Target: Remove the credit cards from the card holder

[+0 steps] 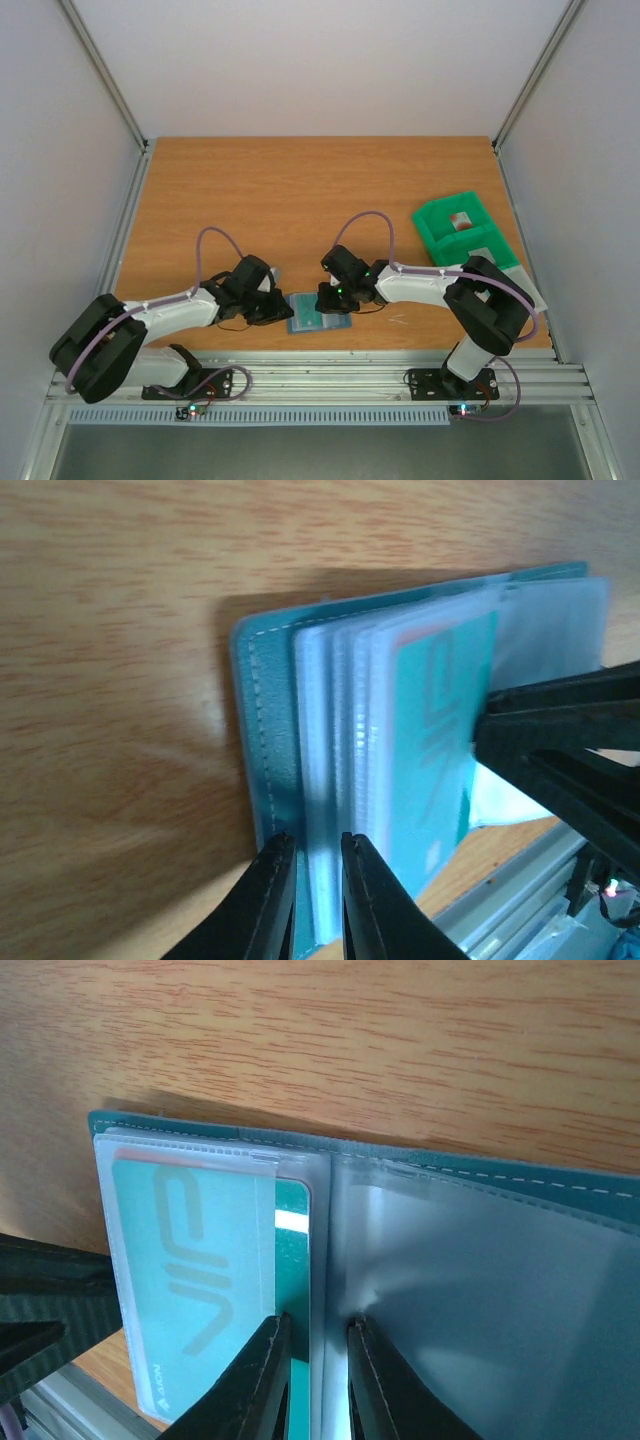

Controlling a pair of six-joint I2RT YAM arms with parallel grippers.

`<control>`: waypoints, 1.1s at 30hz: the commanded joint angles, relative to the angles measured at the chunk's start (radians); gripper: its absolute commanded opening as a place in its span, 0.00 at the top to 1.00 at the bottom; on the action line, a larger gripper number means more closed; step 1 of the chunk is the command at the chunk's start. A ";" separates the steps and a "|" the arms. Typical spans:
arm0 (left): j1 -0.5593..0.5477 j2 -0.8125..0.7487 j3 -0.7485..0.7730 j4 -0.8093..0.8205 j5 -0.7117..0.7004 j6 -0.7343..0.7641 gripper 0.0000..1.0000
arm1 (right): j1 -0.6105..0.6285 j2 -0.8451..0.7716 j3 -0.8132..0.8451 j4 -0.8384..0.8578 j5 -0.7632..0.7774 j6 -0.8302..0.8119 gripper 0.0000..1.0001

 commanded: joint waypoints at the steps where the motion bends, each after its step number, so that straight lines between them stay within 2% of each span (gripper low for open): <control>1: 0.003 0.060 0.028 0.025 -0.009 0.011 0.85 | 0.006 0.009 -0.011 -0.013 0.041 -0.013 0.83; 15: 0.003 0.059 0.026 -0.080 -0.095 0.036 0.87 | 0.005 -0.082 -0.021 -0.070 0.102 -0.031 0.89; 22: 0.002 0.048 0.031 -0.094 -0.098 0.035 0.87 | 0.006 -0.059 -0.051 0.071 -0.013 0.017 0.82; 33: 0.003 0.027 0.031 -0.109 -0.101 0.034 0.87 | -0.018 0.018 -0.094 0.169 -0.059 0.049 0.86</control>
